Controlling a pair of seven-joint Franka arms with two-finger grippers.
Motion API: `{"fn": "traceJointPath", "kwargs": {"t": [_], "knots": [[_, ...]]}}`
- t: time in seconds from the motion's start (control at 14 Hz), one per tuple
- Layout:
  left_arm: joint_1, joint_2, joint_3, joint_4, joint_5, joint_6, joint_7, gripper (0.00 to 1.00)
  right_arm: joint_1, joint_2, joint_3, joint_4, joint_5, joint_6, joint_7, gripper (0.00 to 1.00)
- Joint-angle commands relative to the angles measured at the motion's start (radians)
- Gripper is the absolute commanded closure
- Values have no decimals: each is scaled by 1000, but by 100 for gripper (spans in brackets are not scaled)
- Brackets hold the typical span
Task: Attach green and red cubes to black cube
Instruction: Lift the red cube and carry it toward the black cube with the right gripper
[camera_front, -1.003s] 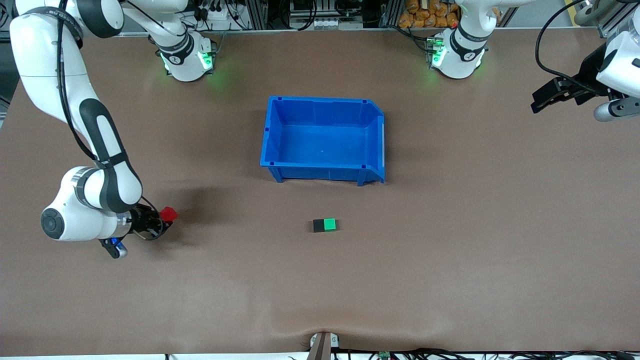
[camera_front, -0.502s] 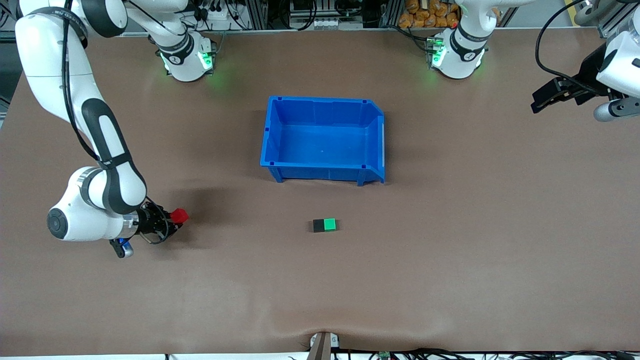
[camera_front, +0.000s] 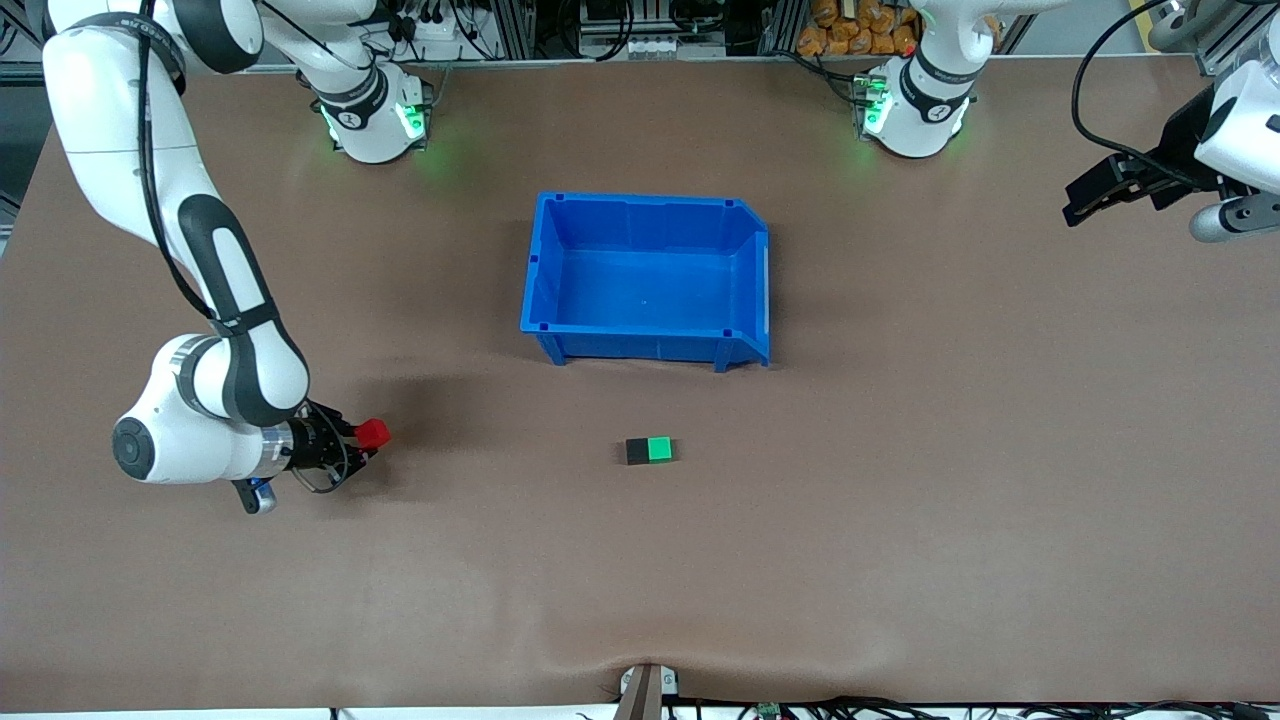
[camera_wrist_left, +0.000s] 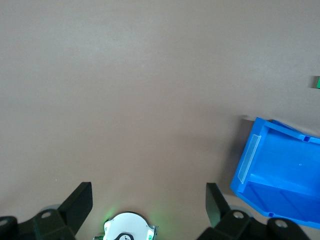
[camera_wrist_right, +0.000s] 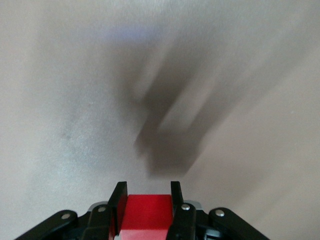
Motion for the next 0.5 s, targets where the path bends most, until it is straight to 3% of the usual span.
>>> {"fn": "traceJointPath", "kwargs": {"t": [0.0,0.43], "knots": [[11,-7,-4,7,-16,4,23,0,22,5,-4,27,15,-5,86,100],[11,-5,-4,8,-40,4,23,0,48,6,-4,29,15,-3,142,100]]}}
